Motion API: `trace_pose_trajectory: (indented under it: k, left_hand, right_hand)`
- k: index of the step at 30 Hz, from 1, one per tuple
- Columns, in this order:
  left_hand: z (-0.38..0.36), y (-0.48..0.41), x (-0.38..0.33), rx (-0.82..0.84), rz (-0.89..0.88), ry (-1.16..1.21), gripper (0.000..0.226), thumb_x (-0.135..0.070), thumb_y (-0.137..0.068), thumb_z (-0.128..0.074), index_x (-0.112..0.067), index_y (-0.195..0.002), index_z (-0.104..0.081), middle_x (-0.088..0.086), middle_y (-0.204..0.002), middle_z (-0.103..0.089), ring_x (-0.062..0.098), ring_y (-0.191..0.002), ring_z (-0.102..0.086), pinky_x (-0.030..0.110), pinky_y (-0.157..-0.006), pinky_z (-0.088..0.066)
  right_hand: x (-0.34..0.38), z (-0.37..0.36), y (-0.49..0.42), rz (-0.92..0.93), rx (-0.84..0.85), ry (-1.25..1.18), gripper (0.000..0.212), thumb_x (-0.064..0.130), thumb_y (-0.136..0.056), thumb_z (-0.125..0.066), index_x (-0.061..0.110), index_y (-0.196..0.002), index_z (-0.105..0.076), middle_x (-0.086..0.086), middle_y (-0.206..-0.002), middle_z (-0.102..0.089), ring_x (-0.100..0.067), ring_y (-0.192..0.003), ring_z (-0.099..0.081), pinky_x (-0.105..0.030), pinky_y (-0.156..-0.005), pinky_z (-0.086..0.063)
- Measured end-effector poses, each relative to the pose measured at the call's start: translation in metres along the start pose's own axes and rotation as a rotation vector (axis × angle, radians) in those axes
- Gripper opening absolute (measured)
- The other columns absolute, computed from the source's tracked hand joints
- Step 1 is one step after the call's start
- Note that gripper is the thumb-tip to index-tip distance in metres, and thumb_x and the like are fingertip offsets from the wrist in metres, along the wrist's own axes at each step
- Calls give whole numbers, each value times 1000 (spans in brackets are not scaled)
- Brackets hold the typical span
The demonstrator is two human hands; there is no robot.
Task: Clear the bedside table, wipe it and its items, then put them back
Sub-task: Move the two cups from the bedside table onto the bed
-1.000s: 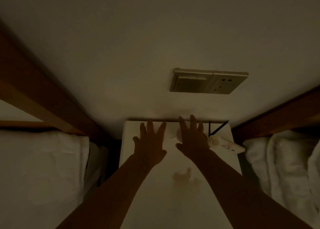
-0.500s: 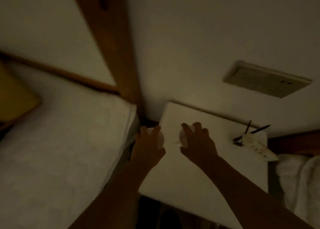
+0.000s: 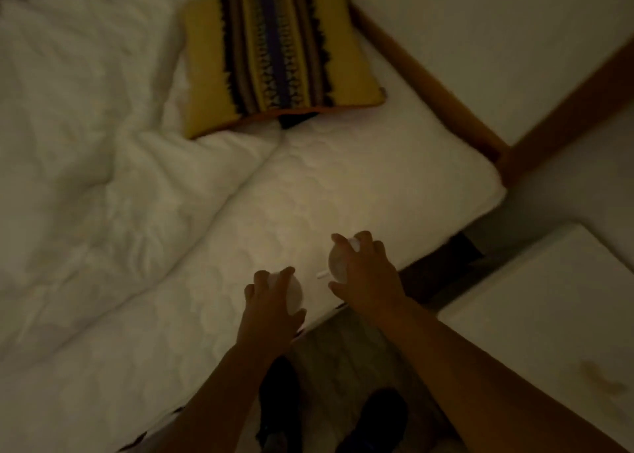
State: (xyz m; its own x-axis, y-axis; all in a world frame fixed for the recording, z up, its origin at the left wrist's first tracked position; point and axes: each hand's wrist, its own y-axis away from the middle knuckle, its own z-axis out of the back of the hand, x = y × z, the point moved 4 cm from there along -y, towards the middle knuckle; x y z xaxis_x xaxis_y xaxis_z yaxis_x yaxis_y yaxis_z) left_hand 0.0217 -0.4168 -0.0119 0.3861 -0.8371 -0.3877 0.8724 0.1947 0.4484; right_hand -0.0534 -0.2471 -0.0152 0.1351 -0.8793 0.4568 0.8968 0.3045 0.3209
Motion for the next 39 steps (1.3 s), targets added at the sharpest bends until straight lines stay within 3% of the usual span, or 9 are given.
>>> trace_pose_trajectory:
  k: [4,11,19,23,27,33,36,39]
  left_hand:
    - [39,4,86,-84,107,31,81,-38,-77,-74,-34,-143,-28,5,-139,-29,29,-126,-35,43,-100,-45]
    - [70,-22,173,-184,121,97,83,-35,-77,-75,-33,-144,-26,6,-143,-23,30,-129,-30,45,-100,-45]
    - [51,-58,195,-128,112,99,81,-26,-78,-74,-31,-142,-24,9,-145,-18,34,-131,-25,52,-96,-50]
    - [53,-58,192,-100,117,39,85,-37,-77,-73,-31,-143,-19,10,-150,-13,33,-139,-17,57,-104,-40]
    - [68,-46,178,-95,100,-36,78,-49,-82,-63,-27,-144,-21,10,-152,-15,32,-143,-16,53,-110,-32]
    - [83,-33,96,-49,-108,-99,40,-44,-90,-54,-26,-125,-49,-4,-120,-58,17,-110,-56,40,-97,-43]
    - [68,-26,33,48,-239,-168,36,-45,-92,-49,-27,-123,-50,-7,-114,-61,15,-106,-58,37,-97,-43]
    - [34,-20,-43,119,-382,-244,37,-45,-94,-46,-28,-126,-46,-8,-117,-59,13,-110,-57,34,-98,-41]
  right_hand:
    - [81,-43,-23,123,24,89,83,43,-76,-72,31,-145,-29,-5,-140,-31,-28,-121,-38,-42,-84,-56]
    - [174,-102,-64,162,14,199,83,42,-77,-74,29,-144,-28,-8,-141,-31,-28,-120,-40,-37,-87,-53]
    - [180,-139,-86,107,69,284,89,44,-76,-75,28,-146,-22,-12,-146,-28,-31,-125,-36,-41,-94,-50]
    - [178,-136,-82,104,80,252,104,55,-74,-73,29,-151,-8,-11,-154,-19,-32,-135,-31,-45,-101,-47]
    - [170,-112,-61,64,58,179,106,59,-75,-69,29,-152,-3,-10,-158,-14,-30,-141,-25,-46,-103,-45]
    - [111,-62,-10,-101,162,150,72,55,-87,-56,21,-144,-28,-8,-142,-40,-26,-127,-42,-41,-101,-44]
    - [62,-33,25,-258,195,40,61,50,-93,-50,22,-144,-30,-5,-137,-46,-23,-122,-47,-39,-101,-44]
    - [-5,-5,64,-413,152,-120,57,43,-99,-43,20,-149,-27,-4,-146,-42,-22,-129,-44,-32,-107,-36]
